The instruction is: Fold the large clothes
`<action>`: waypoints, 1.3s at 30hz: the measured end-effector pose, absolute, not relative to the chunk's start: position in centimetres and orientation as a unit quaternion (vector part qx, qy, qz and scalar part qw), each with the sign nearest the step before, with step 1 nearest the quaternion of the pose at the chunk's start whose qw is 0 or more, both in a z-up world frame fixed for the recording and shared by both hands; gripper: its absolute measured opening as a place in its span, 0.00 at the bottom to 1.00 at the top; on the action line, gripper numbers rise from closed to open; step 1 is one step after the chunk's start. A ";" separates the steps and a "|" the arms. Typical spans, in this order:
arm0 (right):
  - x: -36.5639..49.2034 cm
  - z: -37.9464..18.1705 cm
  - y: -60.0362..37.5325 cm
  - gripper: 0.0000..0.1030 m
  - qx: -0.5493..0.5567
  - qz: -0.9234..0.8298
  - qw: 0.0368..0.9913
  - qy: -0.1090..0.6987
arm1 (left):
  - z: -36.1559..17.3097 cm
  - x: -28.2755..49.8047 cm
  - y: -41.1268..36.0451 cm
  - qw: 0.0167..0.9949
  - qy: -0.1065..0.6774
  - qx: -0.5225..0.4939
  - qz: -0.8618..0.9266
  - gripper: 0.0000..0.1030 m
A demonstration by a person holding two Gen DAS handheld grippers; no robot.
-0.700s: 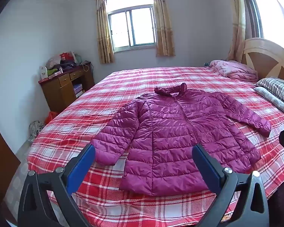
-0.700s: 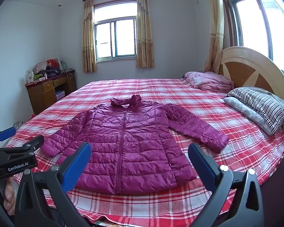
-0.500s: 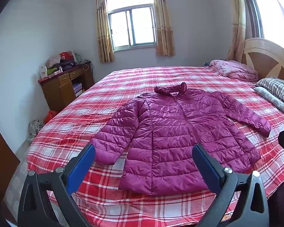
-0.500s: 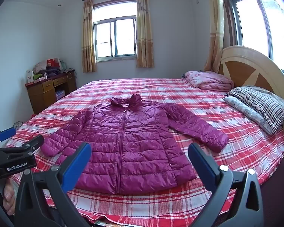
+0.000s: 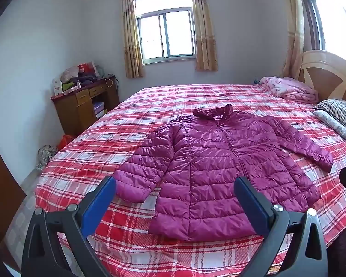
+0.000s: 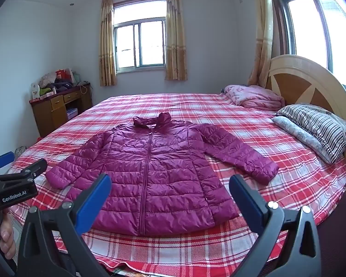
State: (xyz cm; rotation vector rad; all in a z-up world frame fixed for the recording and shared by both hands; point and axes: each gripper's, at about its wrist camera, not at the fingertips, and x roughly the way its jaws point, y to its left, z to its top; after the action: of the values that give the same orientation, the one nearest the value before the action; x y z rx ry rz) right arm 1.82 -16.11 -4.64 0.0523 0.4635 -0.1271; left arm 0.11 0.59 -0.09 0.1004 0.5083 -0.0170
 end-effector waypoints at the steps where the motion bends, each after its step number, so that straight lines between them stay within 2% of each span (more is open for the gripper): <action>1: 1.8 -4.7 -16.1 1.00 0.026 -0.063 0.971 0.230 | 0.0 0.2 0.6 0.967 0.251 0.050 -0.008 0.99; 39: 1.8 -4.9 -16.1 1.00 0.034 -0.059 0.968 0.242 | 0.1 0.0 1.1 0.970 0.237 0.045 0.012 0.99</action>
State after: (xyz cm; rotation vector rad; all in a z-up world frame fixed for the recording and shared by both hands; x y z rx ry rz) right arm 1.80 -16.10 -4.92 0.0678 0.4898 -0.1199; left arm 0.04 1.15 0.08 0.0912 0.4792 0.0241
